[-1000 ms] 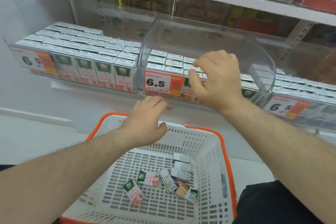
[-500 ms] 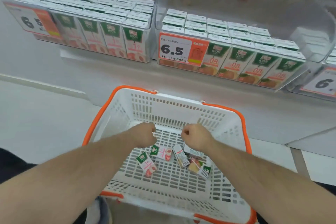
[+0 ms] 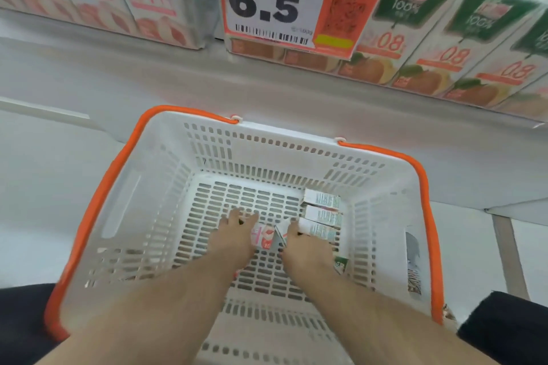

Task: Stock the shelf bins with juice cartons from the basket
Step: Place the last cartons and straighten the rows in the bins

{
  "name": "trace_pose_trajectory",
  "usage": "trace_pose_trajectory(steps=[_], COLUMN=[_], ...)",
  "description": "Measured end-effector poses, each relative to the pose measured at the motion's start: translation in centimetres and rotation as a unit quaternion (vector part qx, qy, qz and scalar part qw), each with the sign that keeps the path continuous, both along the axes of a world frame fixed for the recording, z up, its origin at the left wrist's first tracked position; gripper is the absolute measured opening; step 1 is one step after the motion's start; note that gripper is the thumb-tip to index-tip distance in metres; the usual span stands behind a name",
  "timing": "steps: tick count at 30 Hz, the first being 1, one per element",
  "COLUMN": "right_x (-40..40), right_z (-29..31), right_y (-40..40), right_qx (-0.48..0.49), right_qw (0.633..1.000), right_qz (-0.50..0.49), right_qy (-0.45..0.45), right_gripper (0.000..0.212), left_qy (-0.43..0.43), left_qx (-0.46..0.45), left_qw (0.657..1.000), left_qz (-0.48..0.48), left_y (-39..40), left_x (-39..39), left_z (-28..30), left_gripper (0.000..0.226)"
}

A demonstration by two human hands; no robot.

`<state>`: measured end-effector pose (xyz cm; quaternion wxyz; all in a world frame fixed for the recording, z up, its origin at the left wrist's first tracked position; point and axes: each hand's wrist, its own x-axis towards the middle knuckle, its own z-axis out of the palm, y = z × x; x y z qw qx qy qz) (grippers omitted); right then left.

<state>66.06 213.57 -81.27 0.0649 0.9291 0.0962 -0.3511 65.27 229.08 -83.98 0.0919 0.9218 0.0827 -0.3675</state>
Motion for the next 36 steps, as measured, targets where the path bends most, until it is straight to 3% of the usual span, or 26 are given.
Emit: trace_pose_trajectory(steps=[3, 6, 9, 12, 16, 19, 22, 26, 28, 30, 32, 36], right_x=[0.0, 0.5, 1.2, 2.1, 4.3, 5.5, 5.7, 4.6, 4.3, 4.2, 4.2, 4.4], right_z=[-0.7, 0.0, 2.2, 5.3, 11.0, 16.4, 21.0, 27.0, 29.7, 31.5, 32.6, 33.3], right_y=[-0.5, -1.4, -2.0, -2.5, -2.6, -2.5, -2.6, -2.9, -3.0, -3.3, -3.6, -3.6], right_qx=[0.040, 0.151, 0.238, 0.271, 0.320, 0.370, 0.460, 0.537, 0.575, 0.605, 0.632, 0.671], right_qw=[0.998, 0.978, 0.940, 0.928, 0.912, 0.890, 0.820, 0.743, 0.707, 0.669, 0.620, 0.560], right_qz=[-0.040, -0.141, -0.241, -0.254, -0.254, -0.266, -0.341, -0.394, -0.396, -0.402, -0.421, -0.418], right_qy=[0.010, 0.026, 0.033, -0.003, -0.029, -0.012, 0.002, 0.066, 0.114, 0.156, 0.198, 0.249], right_gripper=[0.080, 0.062, 0.039, 0.029, 0.037, 0.030, 0.027, 0.030, 0.028, 0.022, 0.020, 0.022], left_qy=[-0.016, -0.050, -0.088, -0.101, -0.119, -0.165, -0.185, -0.123, -0.092, -0.091, -0.104, -0.122], left_qx=[0.005, -0.007, -0.082, -0.146, -0.237, -0.321, -0.445, -0.612, -0.665, -0.692, -0.704, -0.701], left_qw=[1.000, 0.999, 0.990, 0.978, 0.946, 0.893, 0.796, 0.649, 0.598, 0.573, 0.573, 0.608], left_qz=[0.013, 0.015, 0.068, 0.107, 0.188, 0.268, 0.366, 0.434, 0.438, 0.429, 0.406, 0.351], left_y=[0.2, 1.1, 2.4, 3.1, 3.8, 4.1, 4.2, 3.8, 3.7, 3.6, 3.4, 2.4], left_x=[-0.1, -0.1, 0.1, 0.6, 1.6, 2.1, 2.4, 3.2, 3.4, 3.6, 3.3, 2.3], left_z=[-0.9, -0.8, 0.5, 3.4, 9.4, 13.6, 17.7, 23.2, 26.4, 29.0, 31.0, 33.1], left_gripper=[0.081, 0.080, 0.067, 0.061, 0.060, 0.054, 0.034, 0.017, 0.013, 0.026, 0.043, 0.037])
